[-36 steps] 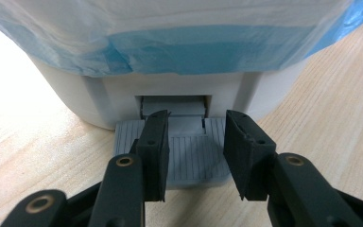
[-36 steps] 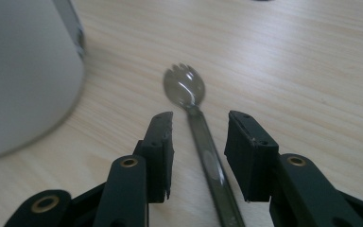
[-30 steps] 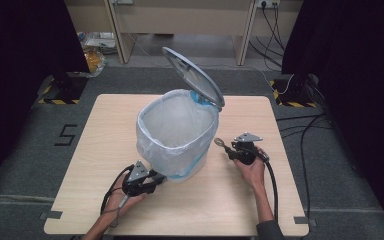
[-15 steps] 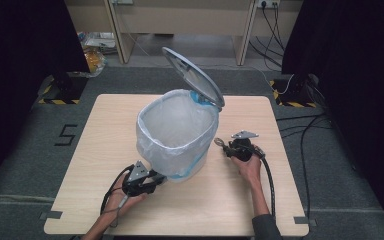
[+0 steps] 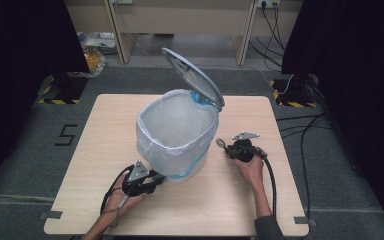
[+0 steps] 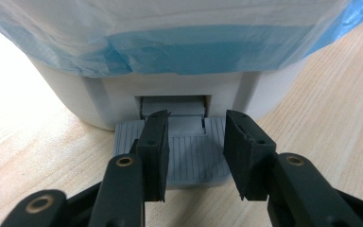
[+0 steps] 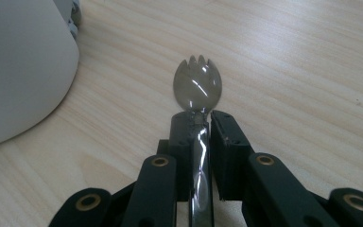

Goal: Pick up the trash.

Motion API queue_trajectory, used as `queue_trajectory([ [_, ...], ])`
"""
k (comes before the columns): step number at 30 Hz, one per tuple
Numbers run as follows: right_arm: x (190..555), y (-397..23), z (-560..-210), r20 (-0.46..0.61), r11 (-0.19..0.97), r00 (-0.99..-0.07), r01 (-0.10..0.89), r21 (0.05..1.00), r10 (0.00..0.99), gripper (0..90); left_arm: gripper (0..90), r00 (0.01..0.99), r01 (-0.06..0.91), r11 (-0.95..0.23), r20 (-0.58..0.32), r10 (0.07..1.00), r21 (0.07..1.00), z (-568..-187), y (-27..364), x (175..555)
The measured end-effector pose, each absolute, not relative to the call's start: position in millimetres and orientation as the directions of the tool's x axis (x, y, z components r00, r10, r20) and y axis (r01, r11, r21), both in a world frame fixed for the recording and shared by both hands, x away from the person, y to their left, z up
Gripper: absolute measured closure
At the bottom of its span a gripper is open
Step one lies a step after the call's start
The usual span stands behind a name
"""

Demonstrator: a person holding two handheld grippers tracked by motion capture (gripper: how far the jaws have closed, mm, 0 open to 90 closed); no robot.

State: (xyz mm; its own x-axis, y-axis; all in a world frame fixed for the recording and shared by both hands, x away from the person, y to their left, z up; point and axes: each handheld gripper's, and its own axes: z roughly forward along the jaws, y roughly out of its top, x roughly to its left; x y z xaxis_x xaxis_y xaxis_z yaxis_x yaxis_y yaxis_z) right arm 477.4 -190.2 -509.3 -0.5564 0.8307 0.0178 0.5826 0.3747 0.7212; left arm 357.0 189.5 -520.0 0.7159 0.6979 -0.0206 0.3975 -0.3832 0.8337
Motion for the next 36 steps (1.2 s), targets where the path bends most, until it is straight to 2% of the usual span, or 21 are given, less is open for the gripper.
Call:
queue_trajectory([
  [1, 478, -190, -509, 0.017, 0.375, -0.556, 0.583, 0.721, 0.831, 79.1, 60.3, 0.716, 0.398, -0.383, -0.021, 0.698, 0.834, -520, 190, 357],
  [4, 480, -192, -510, 0.037, 0.343, -0.535, 0.592, 0.729, 0.844, 70.7, 60.3, 0.716, 0.398, -0.383, -0.021, 0.698, 0.834, -520, 189, 357],
  [6, 482, -191, -511, 0.047, 0.334, -0.534, 0.593, 0.733, 0.844, 69.4, 60.3, 0.716, 0.398, -0.383, -0.021, 0.698, 0.834, -520, 190, 357],
  [14, 484, -193, -512, 0.048, 0.320, -0.519, 0.594, 0.738, 0.853, 78.9, 60.3, 0.716, 0.397, -0.383, -0.021, 0.698, 0.834, -520, 189, 357],
  [23, 481, -191, -509, -0.005, 0.367, -0.530, 0.579, 0.729, 0.848, 79.8, 60.3, 0.716, 0.397, -0.383, -0.021, 0.697, 0.834, -520, 190, 357],
  [36, 454, -203, -470, -0.028, 0.360, -0.555, 0.500, 0.788, 0.831, 79.8, 60.3, 0.716, 0.397, -0.382, -0.021, 0.698, 0.834, -520, 189, 357],
])
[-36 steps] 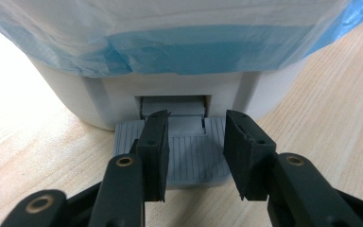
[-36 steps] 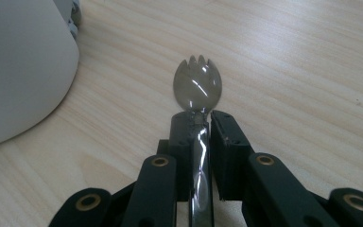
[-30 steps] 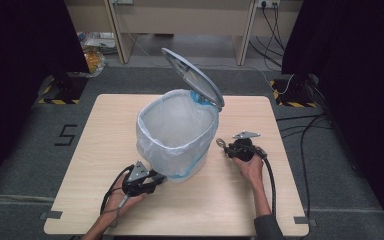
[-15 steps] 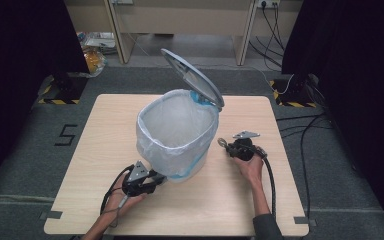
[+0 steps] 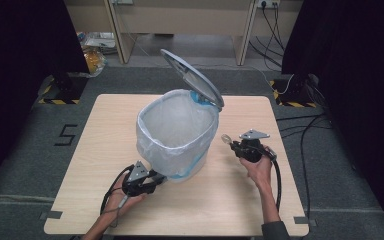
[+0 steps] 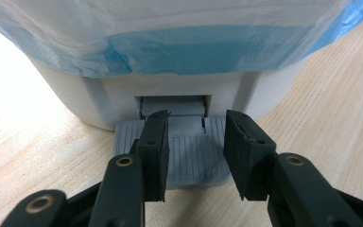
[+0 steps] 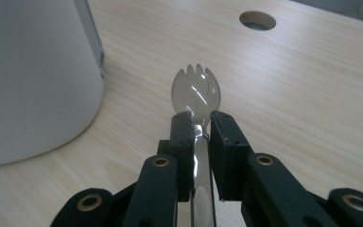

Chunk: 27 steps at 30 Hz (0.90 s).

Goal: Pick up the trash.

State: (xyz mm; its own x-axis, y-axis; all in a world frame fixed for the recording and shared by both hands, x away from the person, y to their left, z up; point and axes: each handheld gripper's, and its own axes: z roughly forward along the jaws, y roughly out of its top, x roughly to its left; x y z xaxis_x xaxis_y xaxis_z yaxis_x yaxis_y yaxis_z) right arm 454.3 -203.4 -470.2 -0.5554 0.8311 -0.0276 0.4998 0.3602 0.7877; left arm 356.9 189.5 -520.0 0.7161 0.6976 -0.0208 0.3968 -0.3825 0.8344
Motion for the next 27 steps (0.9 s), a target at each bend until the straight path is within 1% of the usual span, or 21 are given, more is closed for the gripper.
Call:
queue_trajectory([
  [6, 437, -210, -451, -0.042, 0.365, -0.573, 0.462, 0.809, 0.818, 79.8, 60.3, 0.716, 0.397, -0.383, -0.021, 0.697, 0.834, -520, 190, 357],
  [15, 422, -215, -439, -0.051, 0.365, -0.578, 0.442, 0.820, 0.814, 79.8, 60.3, 0.717, 0.395, -0.384, -0.019, 0.697, 0.835, -520, 190, 357],
  [27, 396, -214, -418, -0.077, 0.368, -0.600, 0.379, 0.849, 0.796, 79.7, 60.3, 0.717, 0.395, -0.384, -0.019, 0.697, 0.835, -520, 190, 357],
])
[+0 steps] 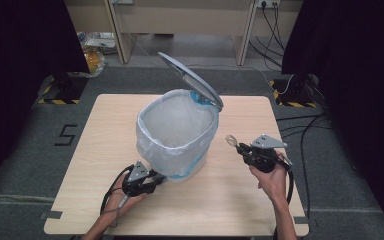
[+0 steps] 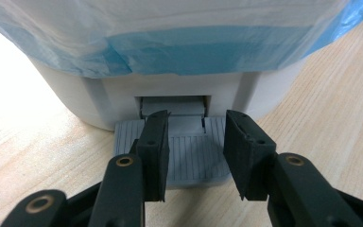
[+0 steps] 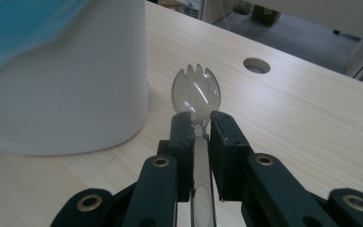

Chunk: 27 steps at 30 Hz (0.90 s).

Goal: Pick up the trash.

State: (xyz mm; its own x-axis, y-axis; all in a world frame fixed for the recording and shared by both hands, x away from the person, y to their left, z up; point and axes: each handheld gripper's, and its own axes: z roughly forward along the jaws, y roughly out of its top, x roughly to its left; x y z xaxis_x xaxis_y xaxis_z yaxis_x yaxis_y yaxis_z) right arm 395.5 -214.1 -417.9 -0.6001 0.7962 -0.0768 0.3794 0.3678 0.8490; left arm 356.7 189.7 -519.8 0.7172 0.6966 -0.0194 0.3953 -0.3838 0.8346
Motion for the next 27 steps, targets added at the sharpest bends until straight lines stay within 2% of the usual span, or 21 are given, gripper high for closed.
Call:
queue_trajectory([
  [15, 358, -209, -375, -0.132, 0.393, -0.638, 0.287, 0.874, 0.758, 79.8, 60.3, 0.716, 0.396, -0.379, -0.023, 0.698, 0.837, -520, 189, 357],
  [27, 341, -202, -352, -0.155, 0.406, -0.668, 0.238, 0.882, 0.728, 79.8, 60.3, 0.717, 0.394, -0.381, -0.020, 0.697, 0.836, -520, 189, 357],
])
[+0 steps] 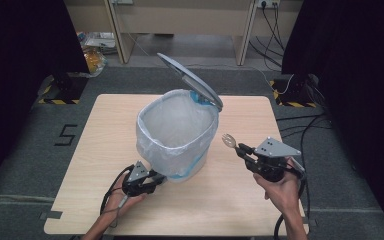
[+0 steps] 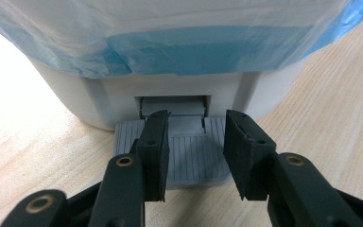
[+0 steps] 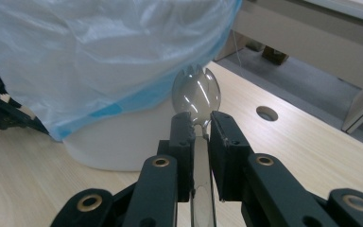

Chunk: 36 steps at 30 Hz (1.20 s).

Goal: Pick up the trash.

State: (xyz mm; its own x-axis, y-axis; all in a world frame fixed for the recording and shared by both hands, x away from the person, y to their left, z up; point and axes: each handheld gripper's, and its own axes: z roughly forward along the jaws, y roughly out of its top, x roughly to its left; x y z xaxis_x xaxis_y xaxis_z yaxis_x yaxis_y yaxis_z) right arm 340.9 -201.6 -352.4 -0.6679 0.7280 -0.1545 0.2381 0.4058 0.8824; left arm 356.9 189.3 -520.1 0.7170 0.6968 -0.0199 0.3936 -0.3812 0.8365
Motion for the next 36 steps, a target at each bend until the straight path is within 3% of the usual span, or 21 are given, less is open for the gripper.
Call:
queue_trajectory([
  [19, 332, -173, -309, -0.196, 0.410, -0.717, 0.136, 0.902, 0.669, 79.8, 60.3, 0.718, 0.396, -0.383, -0.021, 0.696, 0.834, -520, 189, 357],
  [36, 352, -121, -282, -0.219, 0.420, -0.773, 0.068, 0.905, 0.596, 79.8, 60.3, 0.717, 0.395, -0.382, -0.021, 0.696, 0.835, -520, 190, 357],
])
